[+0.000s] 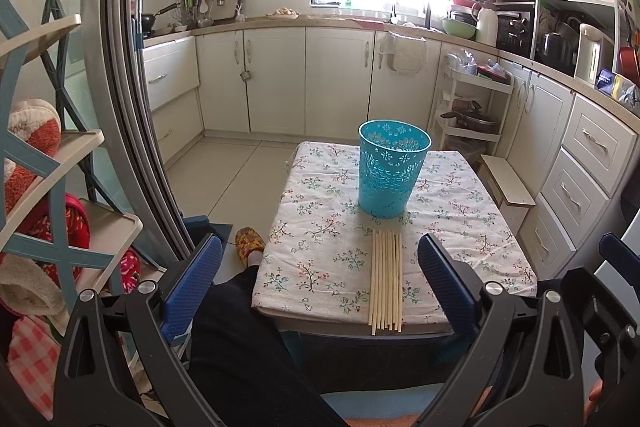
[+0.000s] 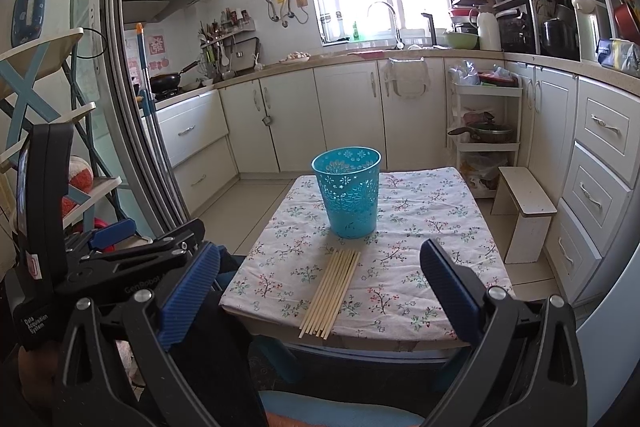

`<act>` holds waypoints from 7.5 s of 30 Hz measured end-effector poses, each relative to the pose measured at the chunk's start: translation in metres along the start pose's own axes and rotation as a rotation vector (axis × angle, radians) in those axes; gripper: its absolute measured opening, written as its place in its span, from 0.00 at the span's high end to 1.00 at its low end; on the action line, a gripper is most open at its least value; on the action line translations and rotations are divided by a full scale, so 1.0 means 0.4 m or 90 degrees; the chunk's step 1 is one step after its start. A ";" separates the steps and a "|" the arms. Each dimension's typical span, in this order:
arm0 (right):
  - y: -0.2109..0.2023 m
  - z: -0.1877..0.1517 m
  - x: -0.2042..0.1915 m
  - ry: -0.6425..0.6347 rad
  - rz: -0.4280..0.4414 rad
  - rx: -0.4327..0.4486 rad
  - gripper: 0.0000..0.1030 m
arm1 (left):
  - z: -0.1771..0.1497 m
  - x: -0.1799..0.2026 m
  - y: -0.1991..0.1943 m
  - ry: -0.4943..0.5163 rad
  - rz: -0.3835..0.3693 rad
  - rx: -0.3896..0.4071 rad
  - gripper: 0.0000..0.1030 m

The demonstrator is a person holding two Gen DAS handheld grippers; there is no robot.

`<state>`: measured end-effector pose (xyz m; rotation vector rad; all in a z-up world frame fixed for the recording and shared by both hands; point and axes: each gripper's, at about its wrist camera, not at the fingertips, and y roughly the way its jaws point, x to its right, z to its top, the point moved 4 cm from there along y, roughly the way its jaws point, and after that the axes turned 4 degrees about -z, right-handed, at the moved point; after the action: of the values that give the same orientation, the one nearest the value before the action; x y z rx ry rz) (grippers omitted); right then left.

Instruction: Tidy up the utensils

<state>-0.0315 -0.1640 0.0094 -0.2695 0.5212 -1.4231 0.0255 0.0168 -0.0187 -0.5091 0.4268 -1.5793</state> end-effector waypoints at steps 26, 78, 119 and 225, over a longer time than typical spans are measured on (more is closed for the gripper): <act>0.687 -0.194 0.115 0.061 0.000 -0.344 0.71 | -0.091 -0.046 0.456 -0.030 0.003 -0.228 0.08; 0.748 -0.198 0.203 -0.035 0.067 -0.364 0.89 | -0.144 0.147 0.803 0.098 -0.064 -0.339 0.64; 0.728 -0.213 0.210 -0.034 0.097 -0.295 0.86 | 0.341 0.201 0.788 -0.050 -0.094 0.117 0.95; 0.713 0.434 0.164 0.124 0.163 0.106 0.94 | -0.057 0.009 0.600 -0.064 -0.067 -0.131 0.11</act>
<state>0.3055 -0.2098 0.0103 0.0697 0.5706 -1.2405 0.2114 -0.0045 -0.1707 -0.7762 0.4958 -1.6115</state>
